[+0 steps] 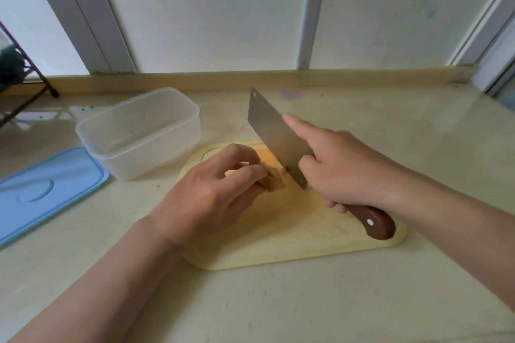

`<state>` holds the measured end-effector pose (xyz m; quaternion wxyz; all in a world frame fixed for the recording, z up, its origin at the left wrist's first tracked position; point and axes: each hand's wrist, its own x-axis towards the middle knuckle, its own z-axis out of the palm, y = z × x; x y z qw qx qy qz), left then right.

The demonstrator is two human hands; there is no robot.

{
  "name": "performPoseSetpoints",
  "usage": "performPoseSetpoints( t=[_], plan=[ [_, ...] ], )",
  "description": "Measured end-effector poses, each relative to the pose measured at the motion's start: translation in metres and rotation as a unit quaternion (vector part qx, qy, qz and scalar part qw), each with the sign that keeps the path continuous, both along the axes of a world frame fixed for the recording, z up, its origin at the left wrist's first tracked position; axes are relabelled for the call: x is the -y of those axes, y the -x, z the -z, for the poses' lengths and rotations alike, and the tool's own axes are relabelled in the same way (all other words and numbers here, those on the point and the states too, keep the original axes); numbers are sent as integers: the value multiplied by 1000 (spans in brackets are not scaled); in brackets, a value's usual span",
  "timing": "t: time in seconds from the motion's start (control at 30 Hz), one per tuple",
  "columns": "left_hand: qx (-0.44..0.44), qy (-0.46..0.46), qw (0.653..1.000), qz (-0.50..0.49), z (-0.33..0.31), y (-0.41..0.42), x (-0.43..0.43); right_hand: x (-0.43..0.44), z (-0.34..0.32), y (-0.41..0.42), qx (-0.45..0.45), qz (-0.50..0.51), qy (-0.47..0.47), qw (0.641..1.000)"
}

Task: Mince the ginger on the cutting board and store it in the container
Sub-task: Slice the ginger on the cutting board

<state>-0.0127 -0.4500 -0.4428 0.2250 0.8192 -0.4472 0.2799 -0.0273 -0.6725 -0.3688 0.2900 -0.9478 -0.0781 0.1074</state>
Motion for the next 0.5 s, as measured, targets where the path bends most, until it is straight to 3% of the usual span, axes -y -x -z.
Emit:
performPoseSetpoints(
  t=[0.33,0.43,0.5],
  plan=[
    [-39,64,997,10,-1,-7,-8,-26,0,-29,-23,6,-101,995],
    [-95,97,991,16,0,-6,-5,-2,-4,-29,-13,51,-136,989],
    [-180,135,974,4,0,-3,1,18,-6,-24,-9,76,-149,986]
  ],
)
